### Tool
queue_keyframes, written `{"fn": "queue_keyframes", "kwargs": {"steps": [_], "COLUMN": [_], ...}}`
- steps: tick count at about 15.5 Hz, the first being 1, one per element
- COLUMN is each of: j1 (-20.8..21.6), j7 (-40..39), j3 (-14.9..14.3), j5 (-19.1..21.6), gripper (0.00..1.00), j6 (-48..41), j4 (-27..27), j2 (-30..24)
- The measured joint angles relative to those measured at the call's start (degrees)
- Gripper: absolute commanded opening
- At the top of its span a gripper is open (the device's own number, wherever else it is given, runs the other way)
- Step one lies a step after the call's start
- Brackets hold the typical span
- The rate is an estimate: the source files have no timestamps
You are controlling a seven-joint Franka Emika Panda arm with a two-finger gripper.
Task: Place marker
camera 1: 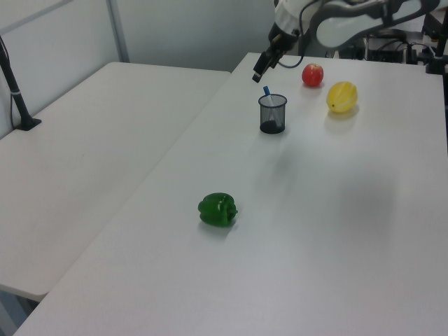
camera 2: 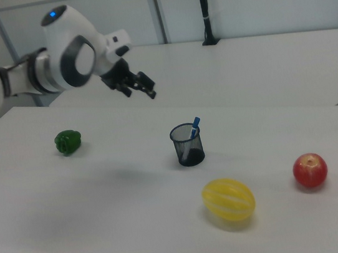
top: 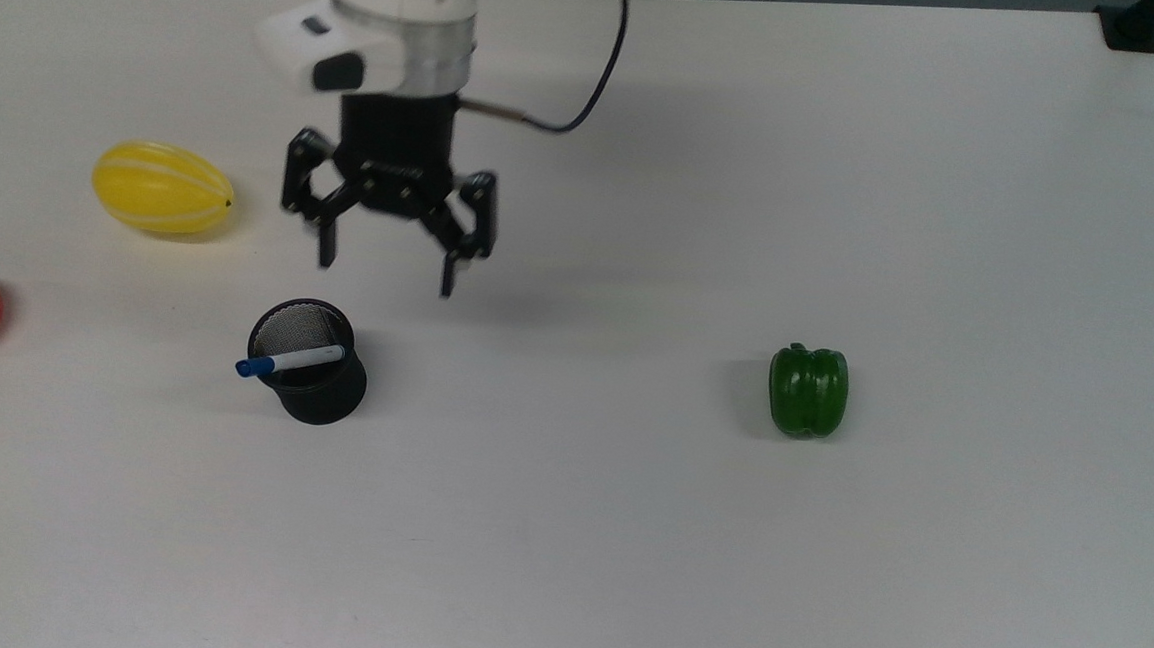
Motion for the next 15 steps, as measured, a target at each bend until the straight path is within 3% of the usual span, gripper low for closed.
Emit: {"fn": "queue_keyframes", "kwargs": {"steps": [4,9,15], "j1": [4.08,5.23,4.55], "j7": [-0.09,-6.52,-8.34], "j3": [0.08,0.14,-0.02], "j5": [0.26,6.03,6.55], "gripper": [1.00,1.00,1.00], "j6": [-17.87,-33.34,-42.59], "j4": [-0.03,-0.05,-0.28], "j2": [-6.51,-12.85,-16.56]}}
